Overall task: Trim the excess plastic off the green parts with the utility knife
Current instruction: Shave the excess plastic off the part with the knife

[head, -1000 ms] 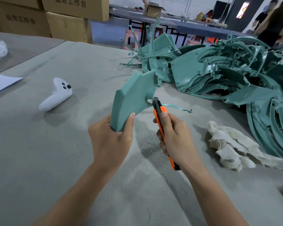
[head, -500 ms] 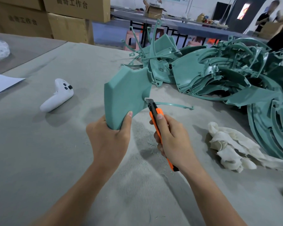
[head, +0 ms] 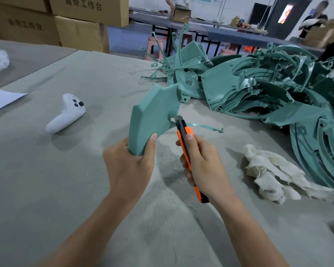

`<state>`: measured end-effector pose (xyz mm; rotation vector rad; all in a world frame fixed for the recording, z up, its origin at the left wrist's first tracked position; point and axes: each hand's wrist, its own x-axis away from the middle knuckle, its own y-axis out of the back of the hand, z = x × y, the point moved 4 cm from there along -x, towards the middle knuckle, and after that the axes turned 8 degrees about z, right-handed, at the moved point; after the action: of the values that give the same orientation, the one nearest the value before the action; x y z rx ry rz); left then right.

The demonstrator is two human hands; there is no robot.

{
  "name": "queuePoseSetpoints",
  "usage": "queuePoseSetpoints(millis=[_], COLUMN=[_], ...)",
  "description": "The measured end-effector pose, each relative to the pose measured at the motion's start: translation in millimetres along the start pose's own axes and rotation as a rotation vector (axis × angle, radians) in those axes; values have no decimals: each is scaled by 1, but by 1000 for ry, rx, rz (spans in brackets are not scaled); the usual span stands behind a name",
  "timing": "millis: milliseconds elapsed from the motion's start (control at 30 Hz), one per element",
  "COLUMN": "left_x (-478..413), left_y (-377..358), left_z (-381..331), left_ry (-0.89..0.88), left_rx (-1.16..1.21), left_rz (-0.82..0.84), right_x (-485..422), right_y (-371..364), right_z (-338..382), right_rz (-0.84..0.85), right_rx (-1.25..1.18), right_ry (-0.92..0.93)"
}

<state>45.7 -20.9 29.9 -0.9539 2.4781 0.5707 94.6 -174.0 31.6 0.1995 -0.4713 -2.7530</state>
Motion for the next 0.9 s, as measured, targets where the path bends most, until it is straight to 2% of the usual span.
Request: queuePoseSetpoints(millis=[233,400,767,900], left_x=[1,5,5,5], left_y=[-2,-4,-2,-3], left_z=[-11,-9,-8,-9], left_ry=[-249,-278,-272,-267], left_rx=[-102,-93,-153,-164], left_rz=[36,-1,-18,-20], right_x=[1,2,3,2], right_y=[-11,-12,-22,-21], right_z=[6,5,1,-1], right_rz=[55,72,194,161], right_rx=[-144,-137,-459,-390], right_ry=[-55,-80,-212,-200])
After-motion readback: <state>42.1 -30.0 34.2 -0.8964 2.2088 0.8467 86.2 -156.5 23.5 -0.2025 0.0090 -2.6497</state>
